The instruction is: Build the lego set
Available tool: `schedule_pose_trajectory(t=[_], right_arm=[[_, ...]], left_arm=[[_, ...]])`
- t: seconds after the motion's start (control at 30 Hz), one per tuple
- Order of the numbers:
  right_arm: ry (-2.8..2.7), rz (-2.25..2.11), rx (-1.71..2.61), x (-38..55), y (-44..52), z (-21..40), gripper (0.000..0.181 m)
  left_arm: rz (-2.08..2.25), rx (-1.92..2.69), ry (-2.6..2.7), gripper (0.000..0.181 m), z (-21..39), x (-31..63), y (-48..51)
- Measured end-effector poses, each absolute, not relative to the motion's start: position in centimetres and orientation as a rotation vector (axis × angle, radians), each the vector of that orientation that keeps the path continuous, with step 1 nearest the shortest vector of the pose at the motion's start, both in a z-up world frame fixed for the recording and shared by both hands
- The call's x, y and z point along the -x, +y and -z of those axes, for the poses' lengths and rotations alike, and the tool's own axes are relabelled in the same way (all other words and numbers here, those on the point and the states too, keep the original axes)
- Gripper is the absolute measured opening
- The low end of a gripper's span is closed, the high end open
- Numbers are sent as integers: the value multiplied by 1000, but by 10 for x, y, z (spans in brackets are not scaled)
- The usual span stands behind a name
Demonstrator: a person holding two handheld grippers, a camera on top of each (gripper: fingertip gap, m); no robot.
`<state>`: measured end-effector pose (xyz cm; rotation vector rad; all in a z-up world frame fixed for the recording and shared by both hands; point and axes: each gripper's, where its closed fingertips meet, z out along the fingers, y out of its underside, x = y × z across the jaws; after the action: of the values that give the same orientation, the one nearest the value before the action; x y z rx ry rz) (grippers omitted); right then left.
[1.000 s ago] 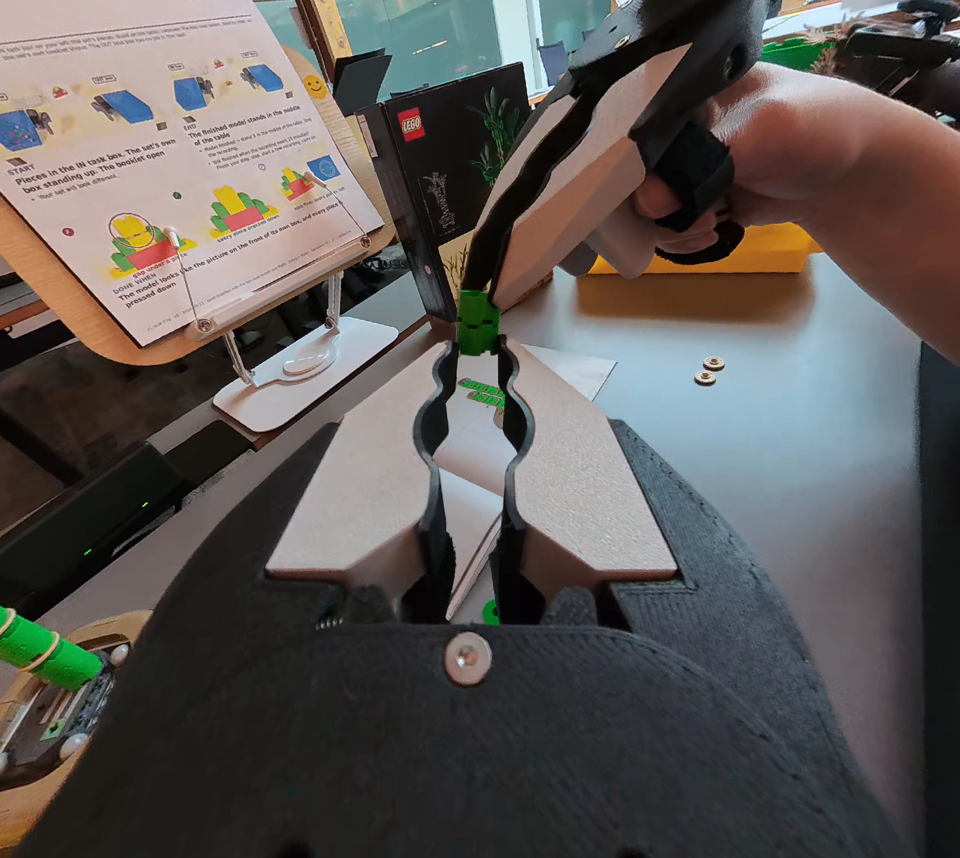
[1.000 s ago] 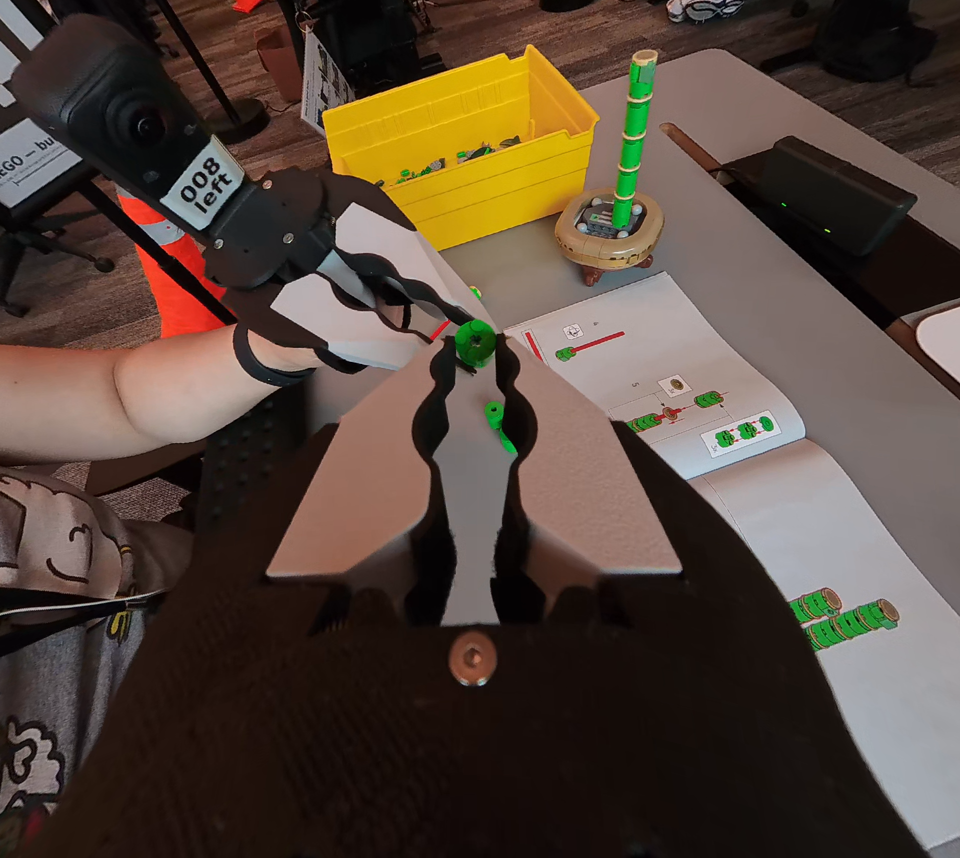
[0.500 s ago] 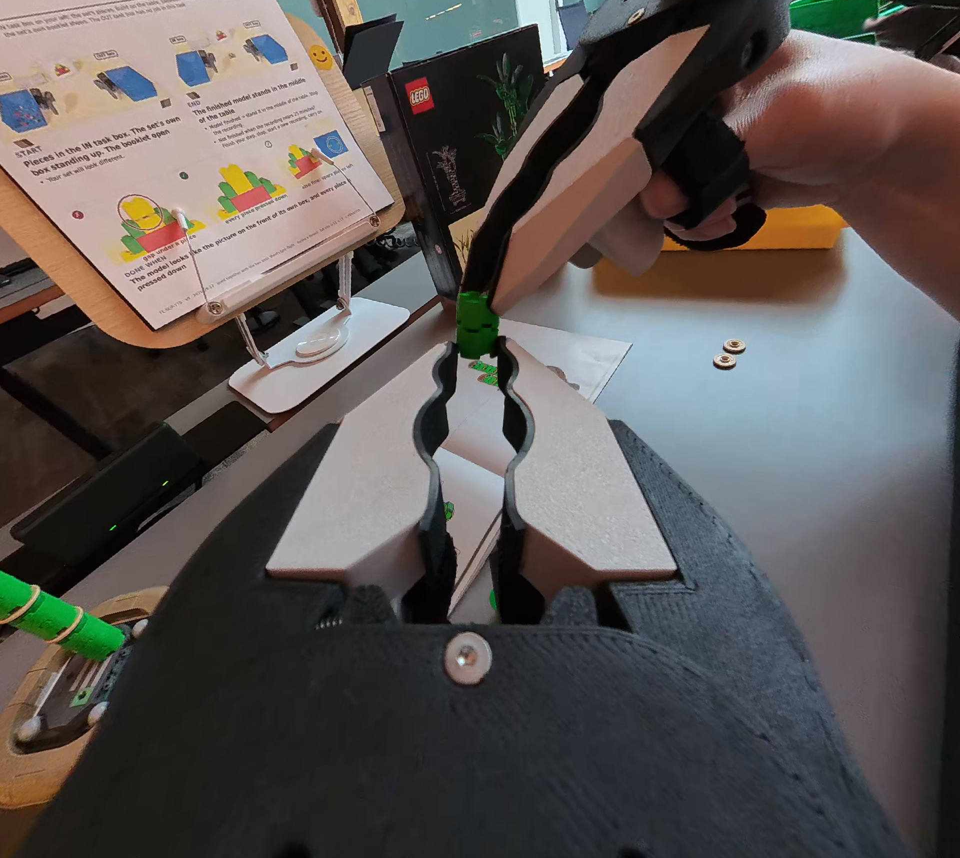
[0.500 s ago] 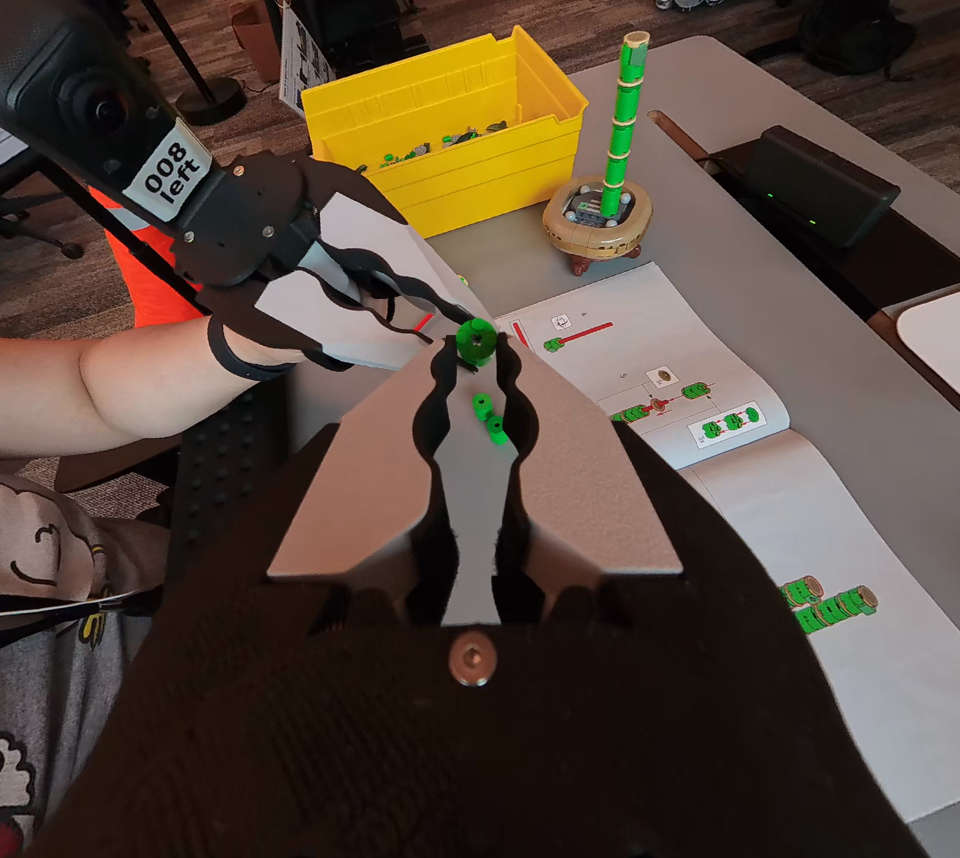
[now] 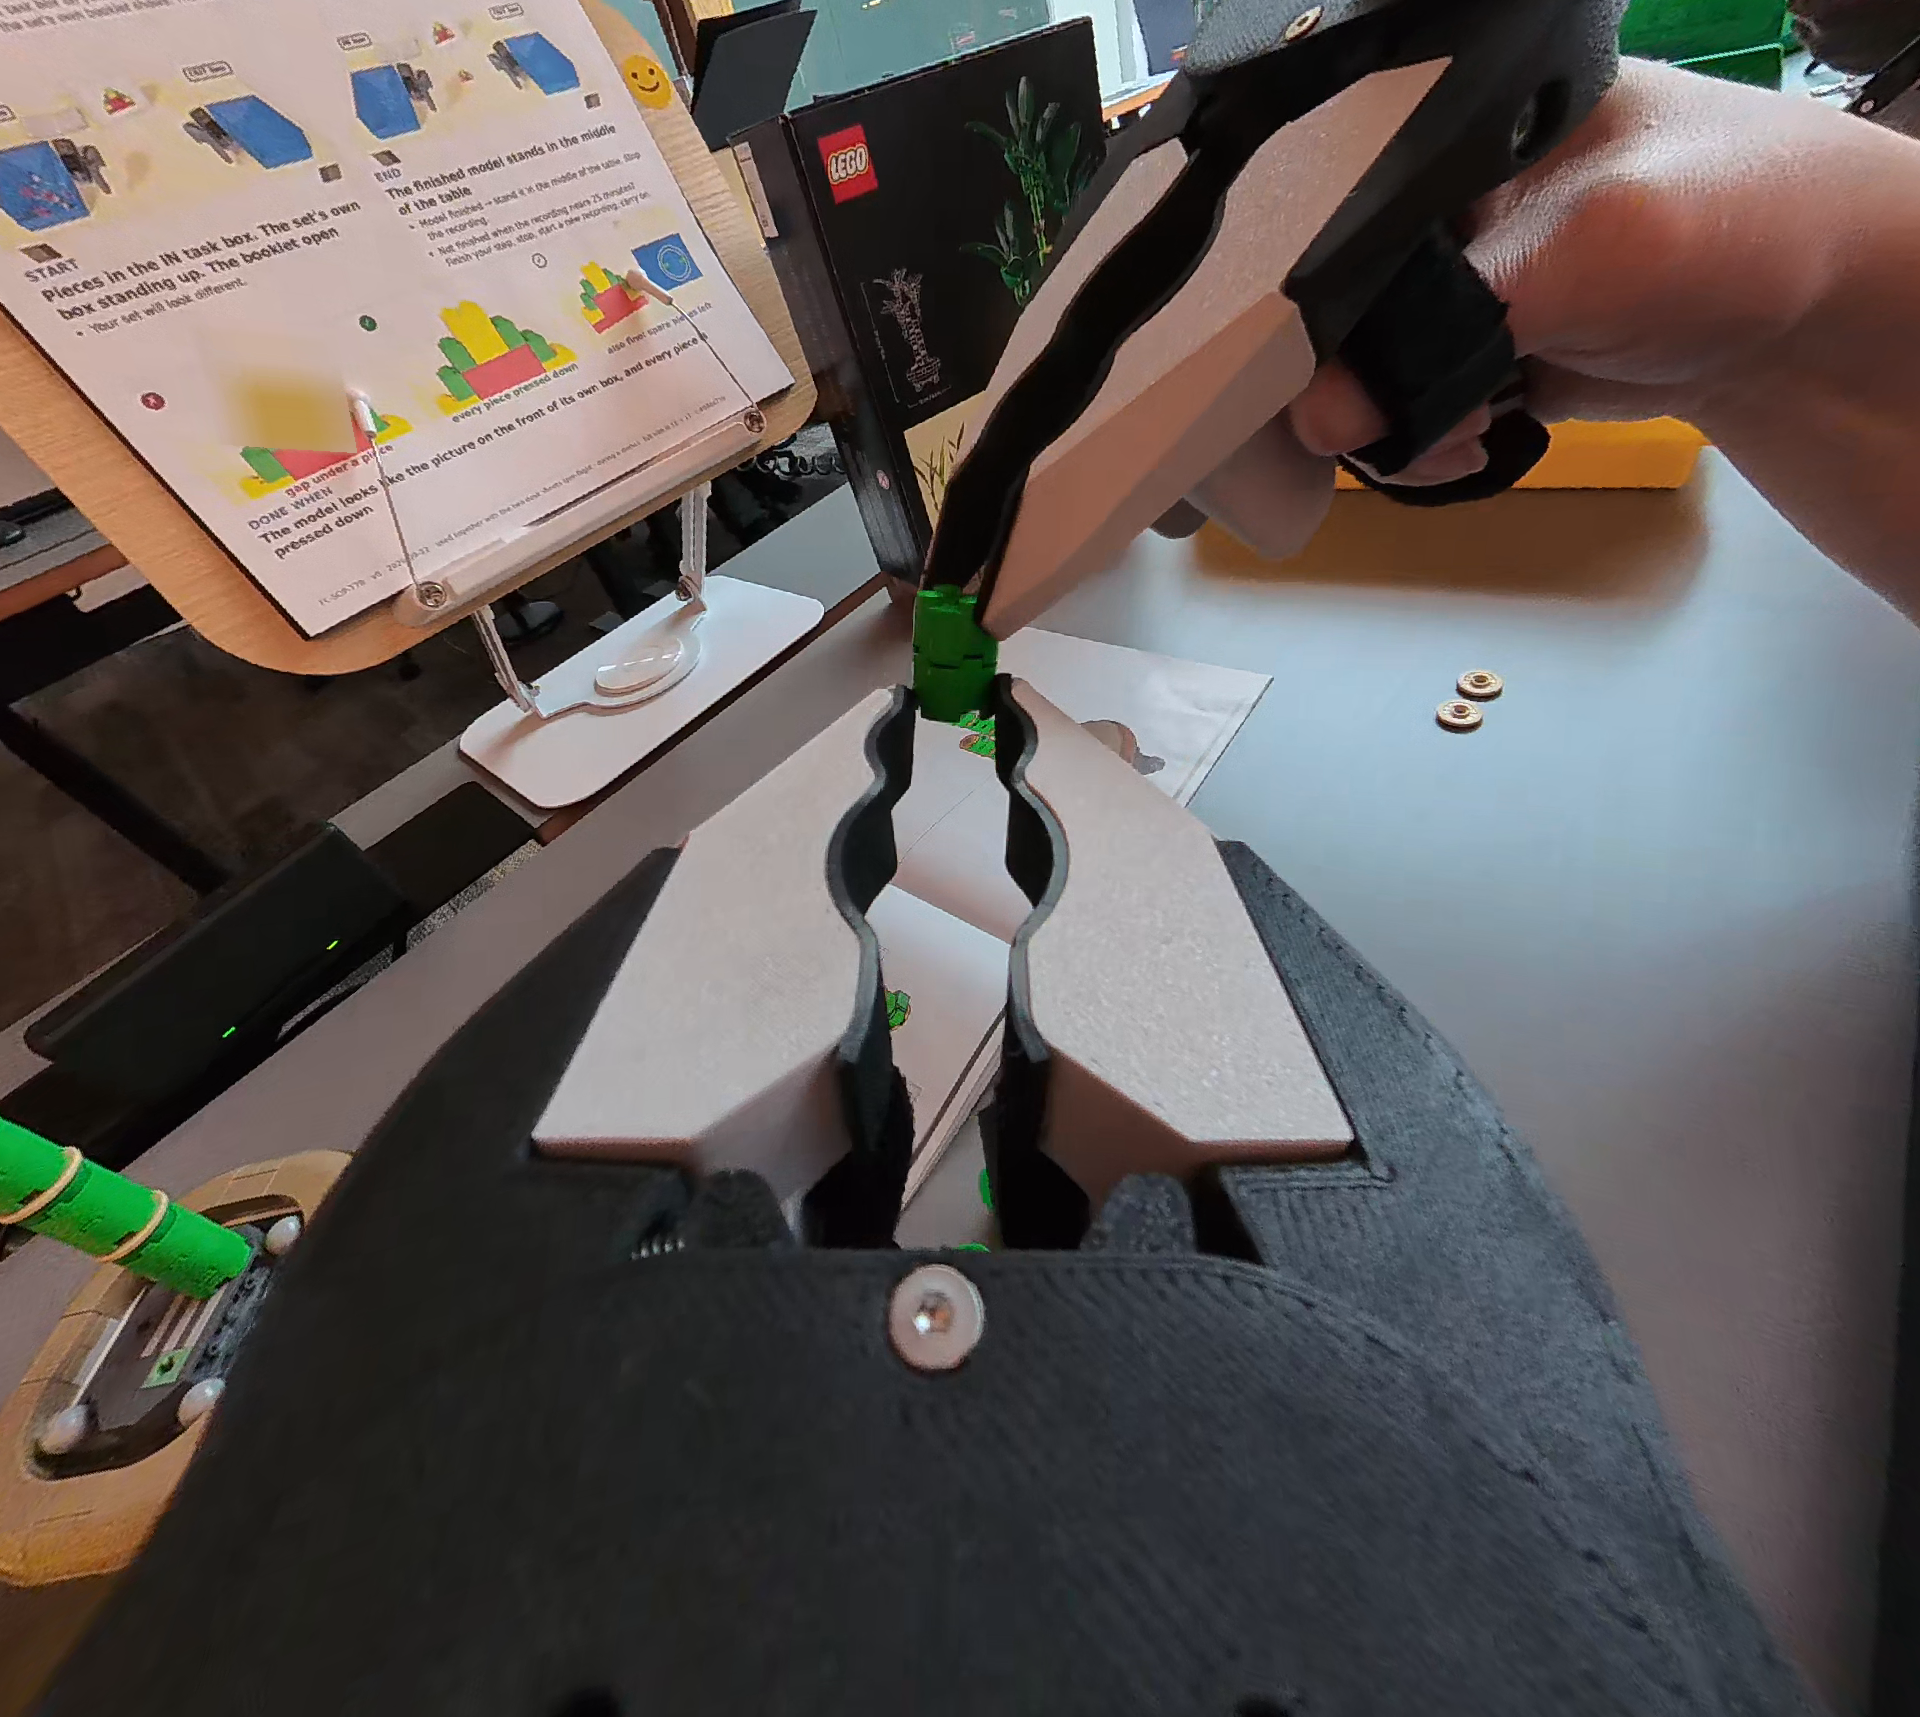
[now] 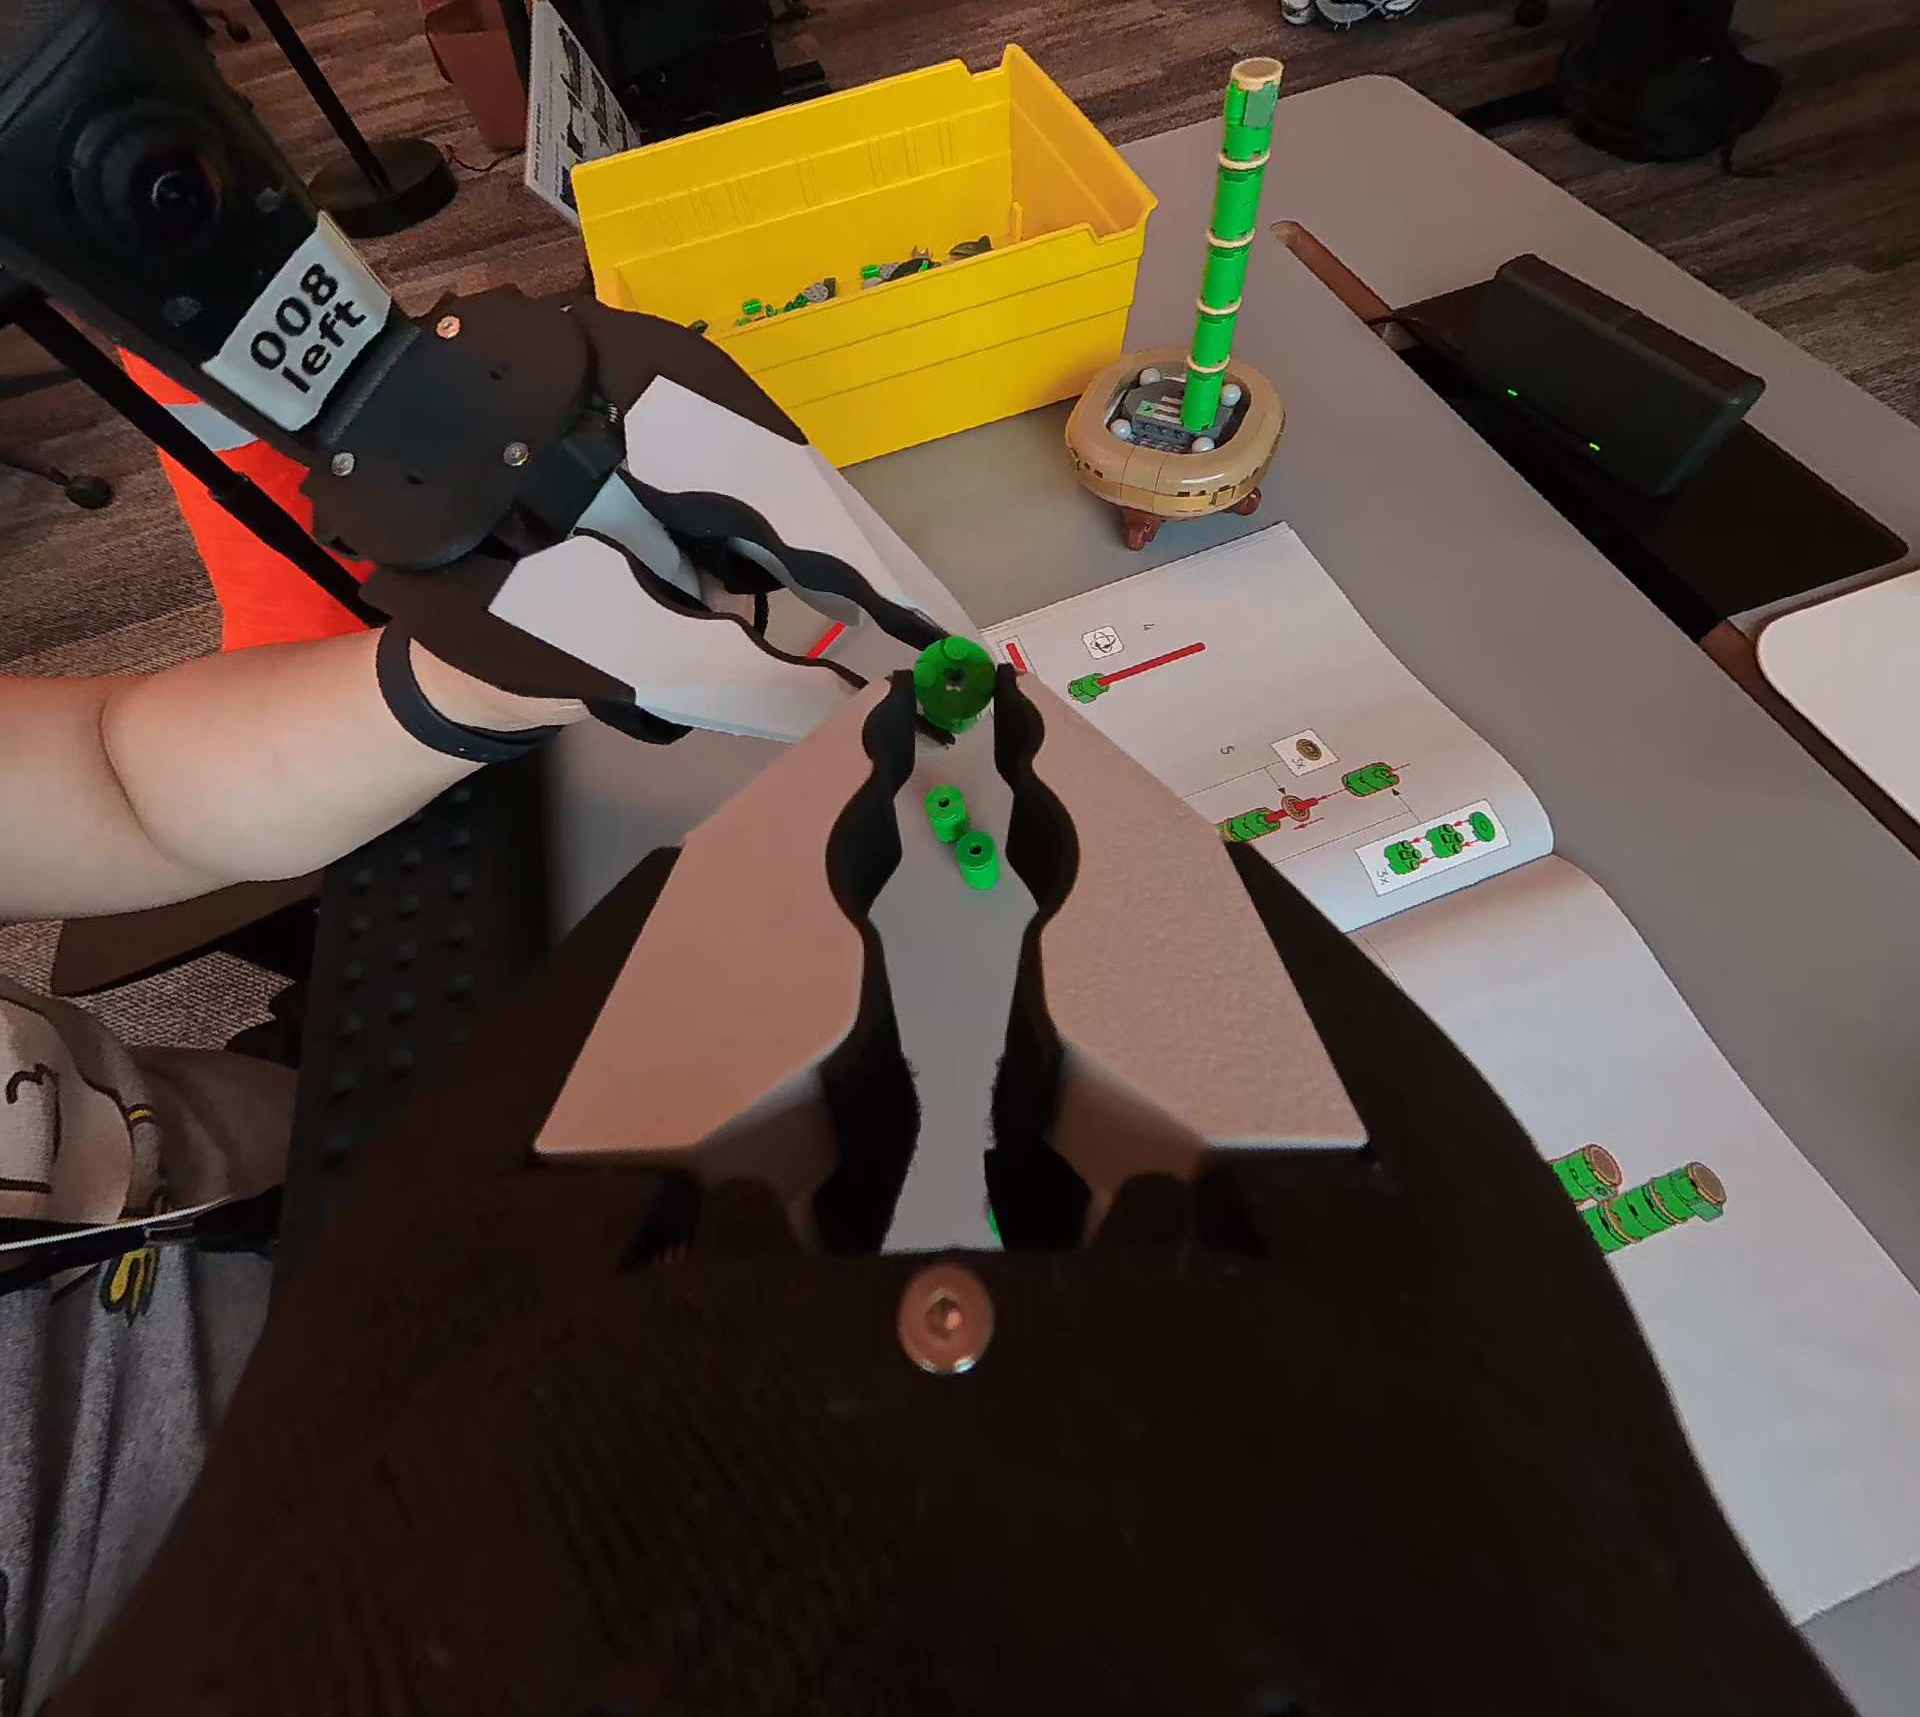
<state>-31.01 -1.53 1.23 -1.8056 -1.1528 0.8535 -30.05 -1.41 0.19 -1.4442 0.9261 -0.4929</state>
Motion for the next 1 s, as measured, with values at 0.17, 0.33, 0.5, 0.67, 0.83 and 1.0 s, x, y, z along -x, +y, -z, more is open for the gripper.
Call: schedule_pose_trajectory(t=[0.17, 0.33, 0.5, 0.67, 0.83, 1.0], right_arm=[[-1135, -868, 1792, 309, -14, -17, 15], [-1064, -987, 1738, 309, -16, -39, 30], [-800, -1303, 1673, 291, -9, -69, 32], [-588, -2094, 1762, 303, -24, -49, 64], [-599, -2385, 1713, 327, -46, -49, 64], [-559, -2400, 1742, 332, -42, -43, 47]], left_arm=[[549, 1440, 930, 13, -3, 299, -14], [597, 1375, 921, 14, -15, 304, -18], [729, 1330, 907, 14, -21, 299, -25], [971, 1190, 844, 13, -46, 307, -41], [999, 1152, 850, 13, -50, 313, -43], [873, 1180, 943, 13, -37, 306, -41]])
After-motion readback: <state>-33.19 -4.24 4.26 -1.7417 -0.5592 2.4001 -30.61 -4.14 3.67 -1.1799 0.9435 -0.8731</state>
